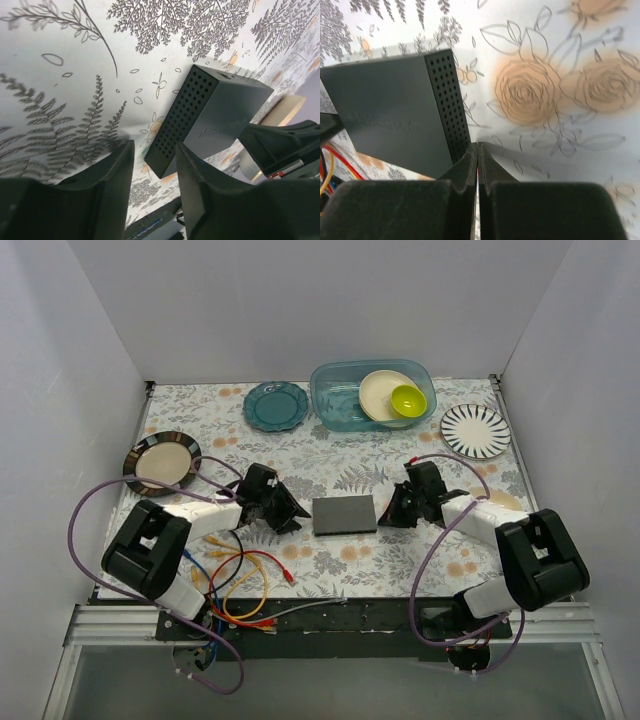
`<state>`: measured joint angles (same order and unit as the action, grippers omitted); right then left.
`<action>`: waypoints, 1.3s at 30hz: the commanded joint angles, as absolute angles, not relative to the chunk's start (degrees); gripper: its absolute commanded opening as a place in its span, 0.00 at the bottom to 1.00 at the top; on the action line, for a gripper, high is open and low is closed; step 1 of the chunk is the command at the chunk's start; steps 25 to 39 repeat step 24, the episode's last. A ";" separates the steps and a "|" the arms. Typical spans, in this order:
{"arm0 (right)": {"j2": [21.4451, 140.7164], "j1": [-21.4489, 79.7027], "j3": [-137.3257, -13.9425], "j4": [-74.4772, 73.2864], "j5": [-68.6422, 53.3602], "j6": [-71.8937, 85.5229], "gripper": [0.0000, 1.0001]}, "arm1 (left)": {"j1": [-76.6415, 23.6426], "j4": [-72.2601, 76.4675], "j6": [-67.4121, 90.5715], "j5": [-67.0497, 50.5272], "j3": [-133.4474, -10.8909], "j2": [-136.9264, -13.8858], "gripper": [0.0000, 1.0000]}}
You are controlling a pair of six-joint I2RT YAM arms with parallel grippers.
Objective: Pull the plug from the switch port
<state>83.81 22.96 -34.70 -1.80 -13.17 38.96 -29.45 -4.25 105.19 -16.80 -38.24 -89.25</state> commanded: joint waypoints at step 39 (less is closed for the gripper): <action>49.05 36.56 -43.06 -23.46 3.33 25.40 0.61 | -23.82 -27.07 89.03 -6.15 -48.86 -68.82 0.98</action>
